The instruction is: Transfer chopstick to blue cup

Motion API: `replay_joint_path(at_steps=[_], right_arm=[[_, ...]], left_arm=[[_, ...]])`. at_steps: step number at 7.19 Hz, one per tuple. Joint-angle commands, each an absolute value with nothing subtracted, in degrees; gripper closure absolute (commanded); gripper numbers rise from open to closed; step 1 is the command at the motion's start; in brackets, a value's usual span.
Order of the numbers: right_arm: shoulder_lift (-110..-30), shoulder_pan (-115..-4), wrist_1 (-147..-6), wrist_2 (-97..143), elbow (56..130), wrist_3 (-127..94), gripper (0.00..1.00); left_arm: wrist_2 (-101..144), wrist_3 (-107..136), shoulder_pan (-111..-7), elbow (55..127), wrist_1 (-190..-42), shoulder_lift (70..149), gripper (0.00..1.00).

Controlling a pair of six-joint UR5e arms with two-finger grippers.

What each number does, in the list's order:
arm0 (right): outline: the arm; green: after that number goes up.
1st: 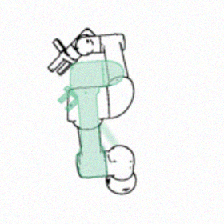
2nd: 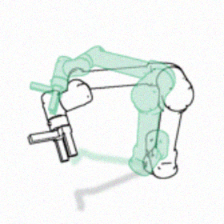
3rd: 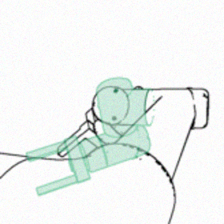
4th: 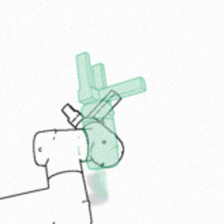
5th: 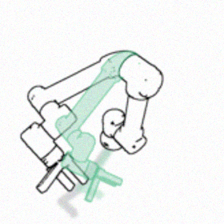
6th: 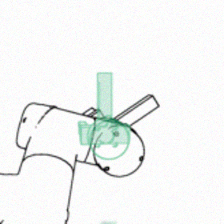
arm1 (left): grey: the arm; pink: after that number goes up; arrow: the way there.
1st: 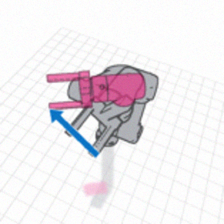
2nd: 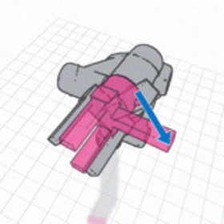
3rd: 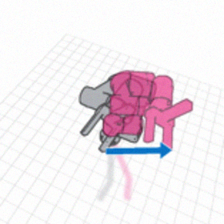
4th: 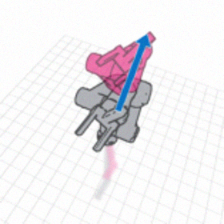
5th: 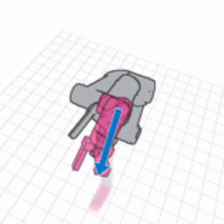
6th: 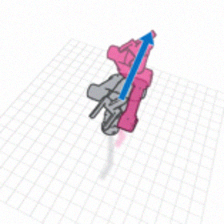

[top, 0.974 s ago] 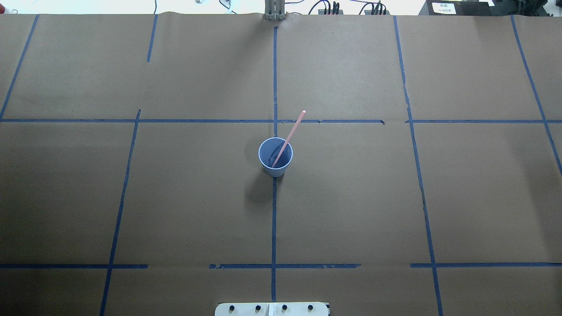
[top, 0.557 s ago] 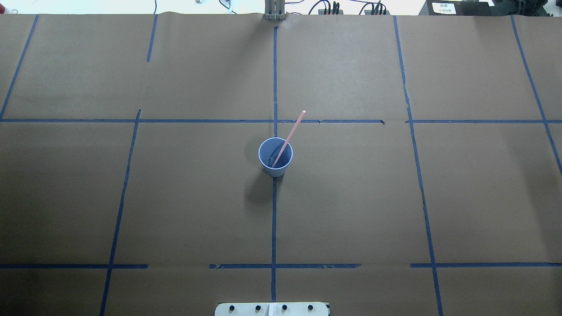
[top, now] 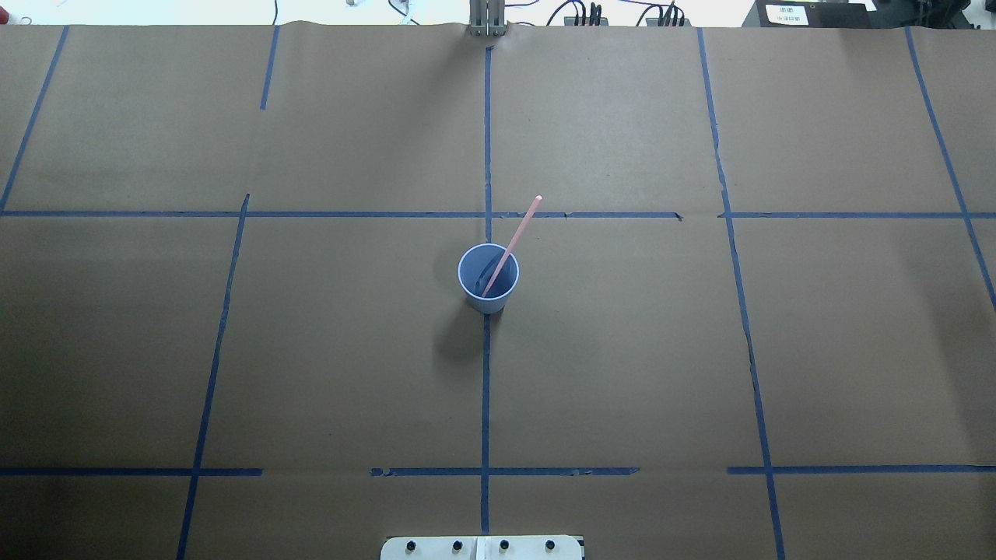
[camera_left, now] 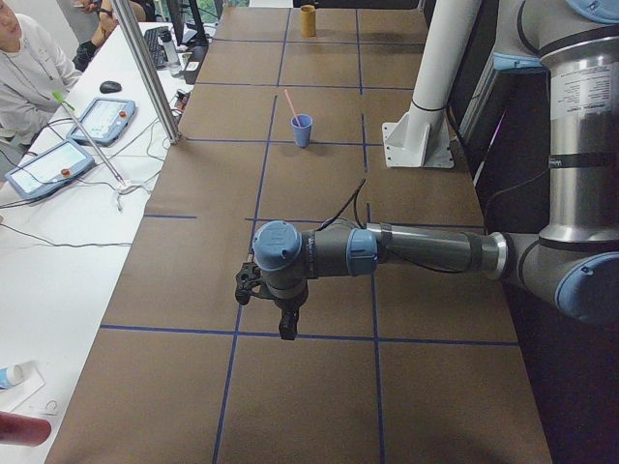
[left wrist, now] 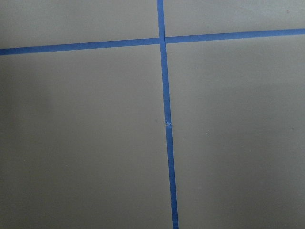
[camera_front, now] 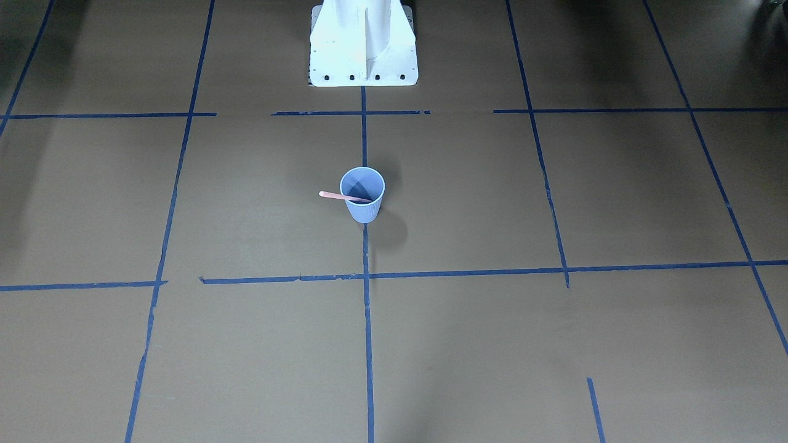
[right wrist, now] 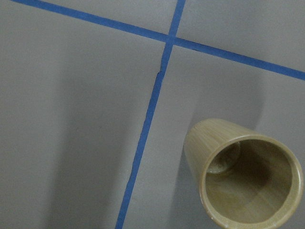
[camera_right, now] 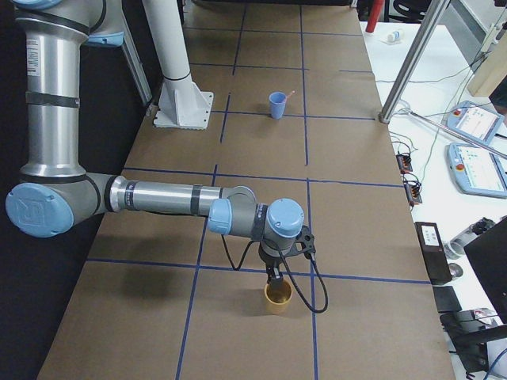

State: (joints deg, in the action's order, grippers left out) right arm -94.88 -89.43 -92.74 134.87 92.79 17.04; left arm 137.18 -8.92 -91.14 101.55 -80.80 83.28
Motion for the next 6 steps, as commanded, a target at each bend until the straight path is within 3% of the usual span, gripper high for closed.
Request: replay_joint_path(at_steps=[1,6], right_arm=[[-95.8,-89.5,-86.7,135.4,91.9,10.7,0.00],[-95.9,-89.5,-85.5,135.4,91.6,7.7,0.00]], left_arm=[[137.1,-9.0,-91.1,101.7,-80.8,83.3,0.00],[137.0,-9.0,-91.1,101.6,-80.7,83.7,0.00]])
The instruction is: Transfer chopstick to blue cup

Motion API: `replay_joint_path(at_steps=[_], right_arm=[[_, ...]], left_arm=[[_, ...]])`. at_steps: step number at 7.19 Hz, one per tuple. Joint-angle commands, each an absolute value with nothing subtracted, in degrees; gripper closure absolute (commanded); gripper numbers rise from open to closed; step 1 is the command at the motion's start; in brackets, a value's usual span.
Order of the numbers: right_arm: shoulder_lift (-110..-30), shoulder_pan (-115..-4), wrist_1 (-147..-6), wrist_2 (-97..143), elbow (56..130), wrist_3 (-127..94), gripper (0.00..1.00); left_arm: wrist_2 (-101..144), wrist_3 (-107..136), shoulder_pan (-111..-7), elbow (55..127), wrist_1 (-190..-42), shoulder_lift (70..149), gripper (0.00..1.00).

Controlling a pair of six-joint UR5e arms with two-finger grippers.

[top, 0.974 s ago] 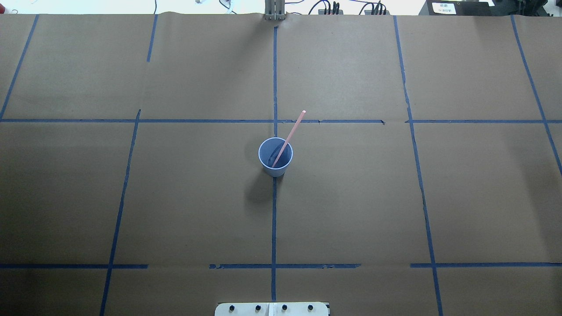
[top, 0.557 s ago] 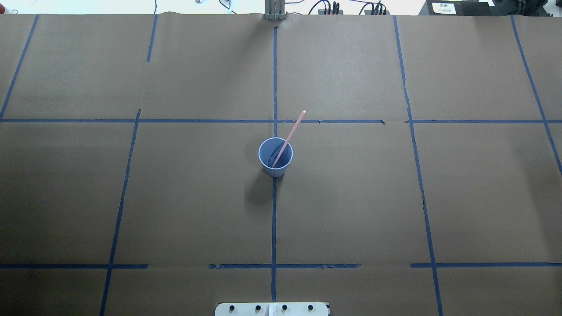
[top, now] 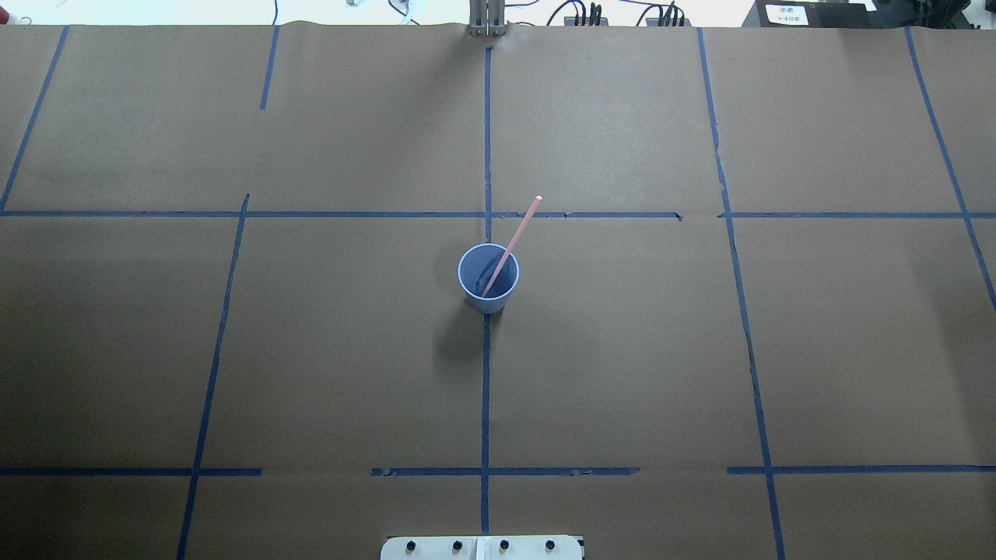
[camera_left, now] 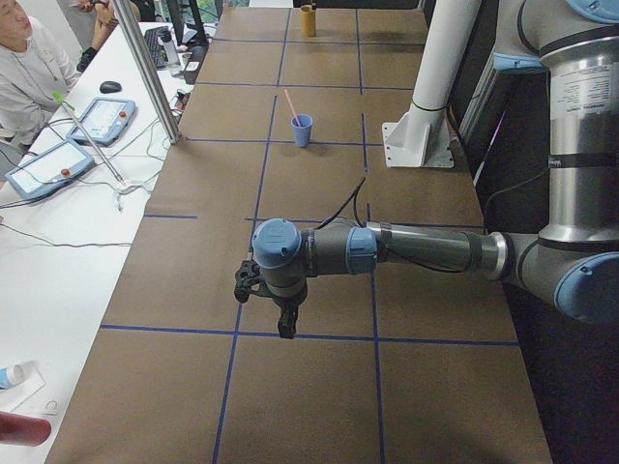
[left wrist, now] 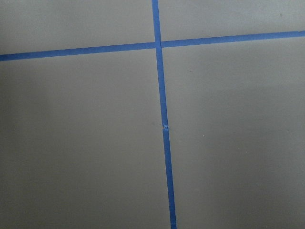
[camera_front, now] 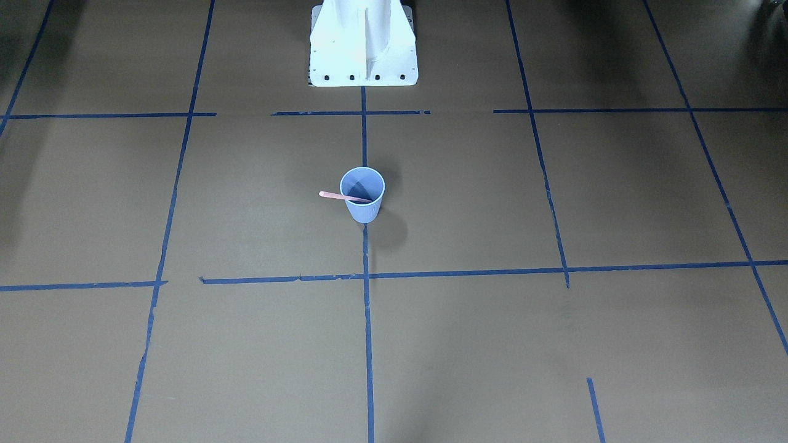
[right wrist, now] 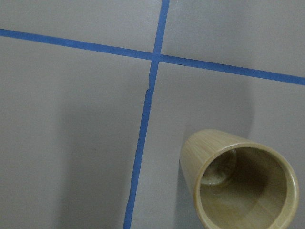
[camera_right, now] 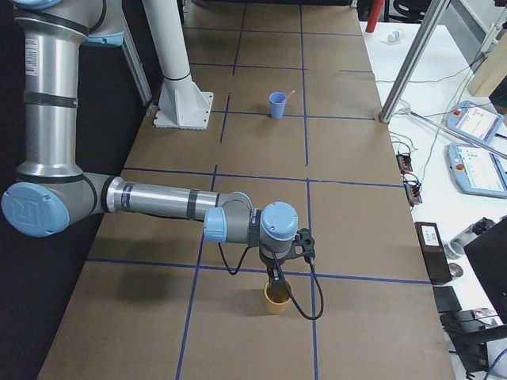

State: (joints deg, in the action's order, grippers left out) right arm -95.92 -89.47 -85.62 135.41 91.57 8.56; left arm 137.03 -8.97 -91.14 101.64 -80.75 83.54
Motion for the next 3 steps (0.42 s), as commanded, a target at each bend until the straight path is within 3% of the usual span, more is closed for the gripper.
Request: replay_joint_path(at_steps=[1,3], right_arm=[[-95.9,-89.5,-85.5,135.4,91.5,7.6,0.00],[-95.9,-89.5,-85.4,135.4,91.7,7.6,0.00]], left_arm=[[137.0,-9.0,-91.1,101.8,-80.7,83.7,0.00],[137.0,-9.0,-91.1,101.9,-80.7,83.7,0.00]])
